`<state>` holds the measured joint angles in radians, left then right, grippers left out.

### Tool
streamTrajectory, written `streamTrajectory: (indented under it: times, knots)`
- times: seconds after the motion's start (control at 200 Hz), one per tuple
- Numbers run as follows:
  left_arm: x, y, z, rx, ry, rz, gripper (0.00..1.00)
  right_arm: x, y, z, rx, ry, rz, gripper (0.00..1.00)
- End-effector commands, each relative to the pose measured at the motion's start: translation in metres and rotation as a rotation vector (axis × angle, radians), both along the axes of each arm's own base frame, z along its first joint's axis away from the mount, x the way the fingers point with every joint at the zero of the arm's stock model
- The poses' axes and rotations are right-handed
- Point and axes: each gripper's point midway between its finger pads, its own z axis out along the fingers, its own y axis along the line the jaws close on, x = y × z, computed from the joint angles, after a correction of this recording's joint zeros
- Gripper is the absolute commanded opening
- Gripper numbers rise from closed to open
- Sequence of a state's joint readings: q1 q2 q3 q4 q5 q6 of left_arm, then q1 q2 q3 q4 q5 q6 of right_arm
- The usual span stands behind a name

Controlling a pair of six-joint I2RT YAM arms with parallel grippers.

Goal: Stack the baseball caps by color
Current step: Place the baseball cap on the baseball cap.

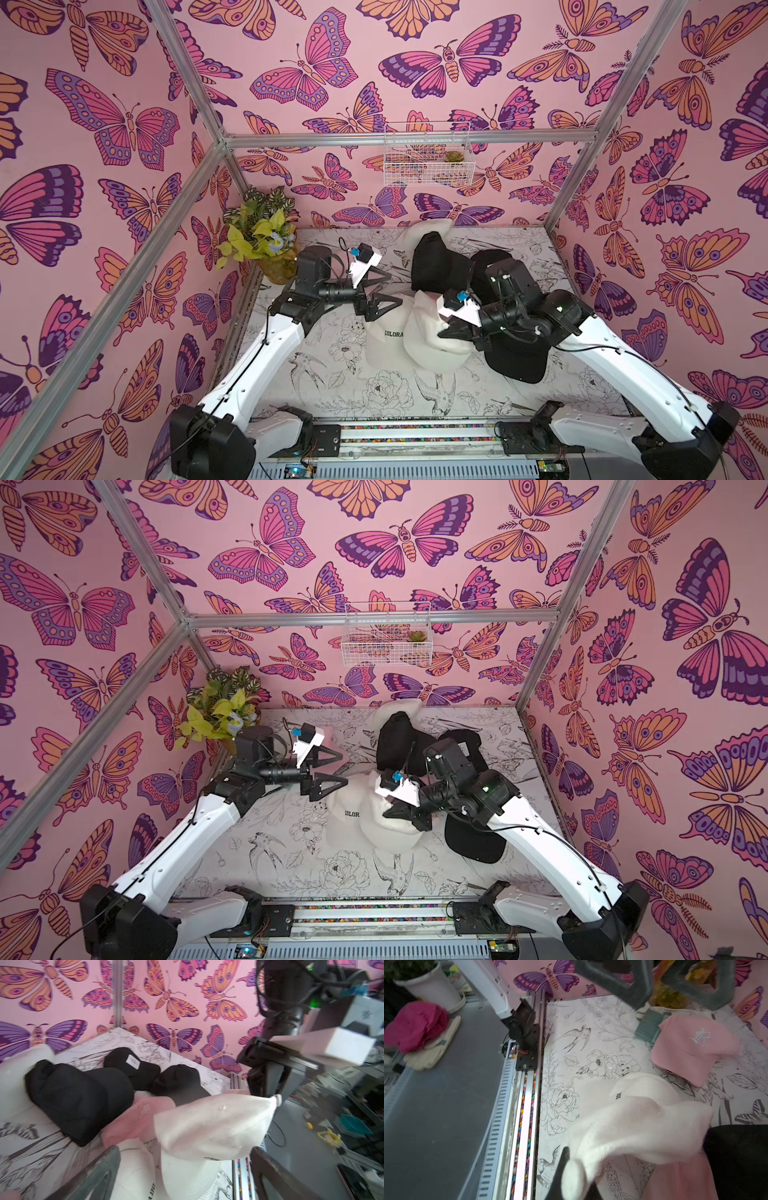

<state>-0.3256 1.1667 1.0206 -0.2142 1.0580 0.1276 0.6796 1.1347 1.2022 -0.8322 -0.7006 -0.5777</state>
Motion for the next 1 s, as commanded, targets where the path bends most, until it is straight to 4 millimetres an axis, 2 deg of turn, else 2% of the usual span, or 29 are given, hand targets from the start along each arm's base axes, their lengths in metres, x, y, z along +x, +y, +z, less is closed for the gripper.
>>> streamTrajectory:
  times: [0.0, 0.035, 0.155, 0.245, 0.36, 0.466, 0.536, 0.551, 0.586, 0.761, 0.996]
  knots:
    - [-0.040, -0.002, -0.008, 0.008, -0.041, -0.142, 0.91, -0.017, -0.015, -0.018, -0.086, -0.093, 0.099, 0.00]
    - [-0.043, -0.004, -0.010, 0.018, -0.046, -0.144, 0.96, -0.019, -0.015, -0.020, -0.089, -0.105, 0.115, 0.00]
    - [-0.052, -0.009, -0.020, 0.048, -0.031, -0.175, 0.96, -0.021, -0.014, -0.026, -0.090, -0.144, 0.159, 0.00]
    - [-0.060, -0.018, -0.030, 0.083, 0.006, -0.218, 0.91, -0.027, -0.012, -0.030, -0.099, -0.168, 0.214, 0.00]
    - [-0.061, -0.029, -0.044, 0.160, 0.023, -0.235, 0.78, -0.030, -0.010, -0.038, -0.144, -0.195, 0.255, 0.00]
    - [-0.061, -0.039, -0.056, 0.221, 0.031, -0.248, 0.78, -0.034, -0.008, -0.042, -0.182, -0.197, 0.296, 0.00]
    - [-0.066, -0.043, -0.056, 0.239, 0.015, -0.274, 0.78, -0.036, -0.008, -0.045, -0.204, -0.196, 0.317, 0.00]
    - [-0.063, -0.046, -0.065, 0.255, 0.044, -0.282, 0.78, -0.037, -0.007, -0.046, -0.206, -0.196, 0.321, 0.00]
    - [-0.065, -0.049, -0.068, 0.261, 0.049, -0.301, 0.78, -0.037, -0.007, -0.047, -0.209, -0.195, 0.327, 0.00]
    - [-0.082, -0.048, -0.075, 0.272, 0.080, -0.389, 0.71, -0.036, -0.005, -0.047, -0.198, -0.207, 0.333, 0.00]
    - [-0.085, -0.051, -0.089, 0.306, 0.123, -0.405, 0.73, -0.037, -0.002, -0.044, -0.165, -0.219, 0.334, 0.00]
